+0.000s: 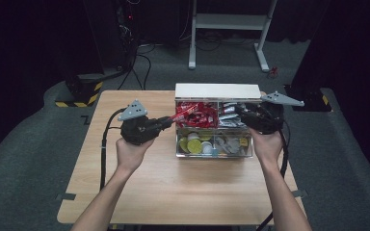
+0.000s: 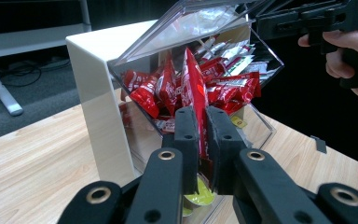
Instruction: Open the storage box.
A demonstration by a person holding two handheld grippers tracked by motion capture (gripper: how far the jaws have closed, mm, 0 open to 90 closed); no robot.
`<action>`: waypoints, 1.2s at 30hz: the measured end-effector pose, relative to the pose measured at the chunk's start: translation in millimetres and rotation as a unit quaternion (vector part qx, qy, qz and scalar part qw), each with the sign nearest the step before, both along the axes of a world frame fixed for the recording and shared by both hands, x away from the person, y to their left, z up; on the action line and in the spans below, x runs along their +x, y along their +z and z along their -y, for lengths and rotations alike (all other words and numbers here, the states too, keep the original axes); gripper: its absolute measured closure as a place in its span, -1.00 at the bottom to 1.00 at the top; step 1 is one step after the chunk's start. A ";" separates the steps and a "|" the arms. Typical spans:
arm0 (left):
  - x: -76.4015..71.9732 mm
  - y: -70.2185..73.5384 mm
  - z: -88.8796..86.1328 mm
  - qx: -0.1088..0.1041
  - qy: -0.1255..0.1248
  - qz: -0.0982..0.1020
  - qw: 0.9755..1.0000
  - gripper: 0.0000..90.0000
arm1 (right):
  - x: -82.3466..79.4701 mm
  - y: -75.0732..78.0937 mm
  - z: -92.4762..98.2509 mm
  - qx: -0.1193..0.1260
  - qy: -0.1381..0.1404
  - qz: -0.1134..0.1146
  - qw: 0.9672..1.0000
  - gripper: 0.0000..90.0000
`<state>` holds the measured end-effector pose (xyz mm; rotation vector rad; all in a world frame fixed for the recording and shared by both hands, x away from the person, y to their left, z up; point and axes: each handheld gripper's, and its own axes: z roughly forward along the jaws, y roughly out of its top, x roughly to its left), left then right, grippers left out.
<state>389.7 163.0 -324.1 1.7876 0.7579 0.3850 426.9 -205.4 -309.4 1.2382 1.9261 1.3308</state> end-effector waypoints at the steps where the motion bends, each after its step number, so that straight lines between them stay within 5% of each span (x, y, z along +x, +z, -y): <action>1: -0.3 0.0 -0.4 -0.002 0.000 0.000 1.000 0.86 | 0.0 0.1 -0.3 -0.002 0.000 0.001 1.000 0.15; 17: -8.5 2.2 -9.5 -0.010 0.001 0.007 1.000 0.86 | 0.3 0.0 -0.7 -0.003 -0.001 0.000 1.000 0.15; 36: -23.3 0.2 -34.6 -0.044 0.014 0.013 0.999 0.87 | 0.5 0.5 -0.6 0.000 -0.001 -0.002 1.000 0.15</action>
